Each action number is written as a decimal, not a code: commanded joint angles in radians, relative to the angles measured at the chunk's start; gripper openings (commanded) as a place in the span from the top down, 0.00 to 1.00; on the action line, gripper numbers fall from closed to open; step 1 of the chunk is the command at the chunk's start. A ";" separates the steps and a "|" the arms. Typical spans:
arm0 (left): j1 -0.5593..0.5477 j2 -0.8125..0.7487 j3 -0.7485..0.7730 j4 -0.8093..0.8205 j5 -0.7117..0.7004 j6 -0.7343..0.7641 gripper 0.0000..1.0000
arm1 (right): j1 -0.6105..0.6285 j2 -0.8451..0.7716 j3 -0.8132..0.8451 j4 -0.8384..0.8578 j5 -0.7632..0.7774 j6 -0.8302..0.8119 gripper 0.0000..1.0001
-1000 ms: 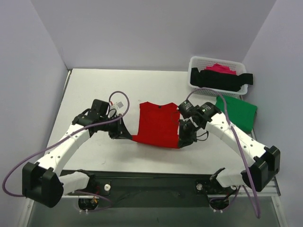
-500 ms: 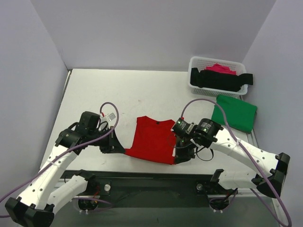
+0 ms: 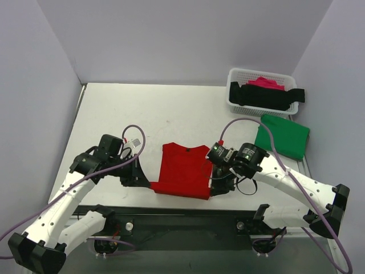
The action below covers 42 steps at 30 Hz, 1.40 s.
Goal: Fold and stack the t-shirts
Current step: Fold the long partially folded tshirt into a neat square
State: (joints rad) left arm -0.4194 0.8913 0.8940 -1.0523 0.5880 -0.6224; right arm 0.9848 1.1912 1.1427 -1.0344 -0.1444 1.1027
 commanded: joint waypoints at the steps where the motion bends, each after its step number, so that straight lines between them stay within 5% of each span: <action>1: 0.001 0.020 0.040 0.035 -0.016 0.029 1.00 | -0.021 0.004 0.032 -0.104 0.063 -0.007 1.00; 31: 0.088 0.440 0.224 0.268 0.018 0.107 1.00 | -0.388 0.294 0.245 -0.079 -0.004 -0.362 1.00; 42: 0.179 0.785 0.396 0.466 0.018 0.072 0.99 | -0.560 0.710 0.572 -0.013 -0.023 -0.547 0.97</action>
State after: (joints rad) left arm -0.2691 1.6135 1.2240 -0.7238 0.6109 -0.5423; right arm 0.4683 1.7882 1.6127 -1.0267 -0.1921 0.6399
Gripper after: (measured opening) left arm 0.026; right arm 0.070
